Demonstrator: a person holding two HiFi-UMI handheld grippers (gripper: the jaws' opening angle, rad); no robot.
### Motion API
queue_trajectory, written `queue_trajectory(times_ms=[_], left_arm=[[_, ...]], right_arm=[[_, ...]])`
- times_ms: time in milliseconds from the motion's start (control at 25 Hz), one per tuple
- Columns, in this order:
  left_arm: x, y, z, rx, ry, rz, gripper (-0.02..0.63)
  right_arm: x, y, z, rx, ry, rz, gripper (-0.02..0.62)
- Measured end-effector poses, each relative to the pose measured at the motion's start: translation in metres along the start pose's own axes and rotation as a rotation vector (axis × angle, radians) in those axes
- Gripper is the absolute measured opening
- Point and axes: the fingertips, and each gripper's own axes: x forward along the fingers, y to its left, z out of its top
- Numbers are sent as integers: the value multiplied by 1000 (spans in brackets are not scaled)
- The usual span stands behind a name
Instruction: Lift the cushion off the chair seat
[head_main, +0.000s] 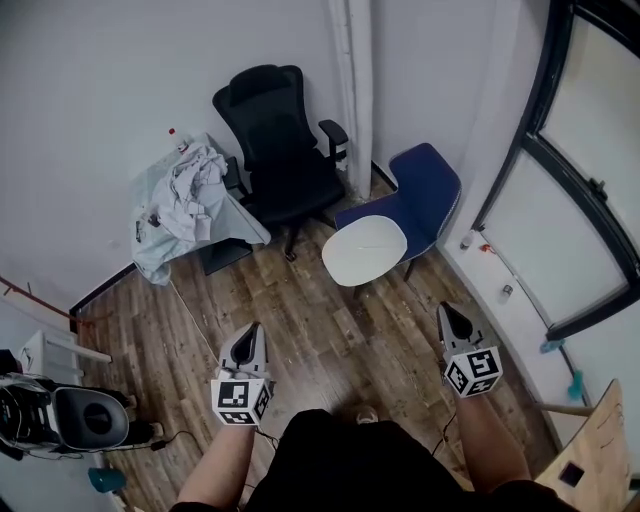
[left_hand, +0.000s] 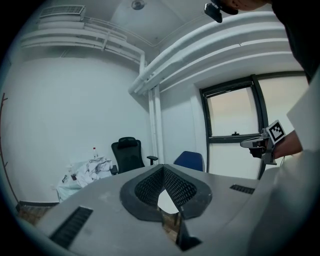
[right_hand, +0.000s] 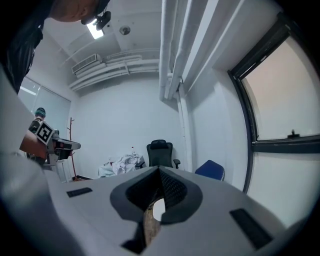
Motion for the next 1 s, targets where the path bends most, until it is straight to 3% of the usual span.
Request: queue_trajectory(times_ms=[520,1000], left_arm=[[68,6,-8,29,30,-71,5],[191,70,7,25,3,-172,5]], right_arm=[[35,-31,-32,60,66,-59,12],[142,-47,-19,94,96,-137,11]])
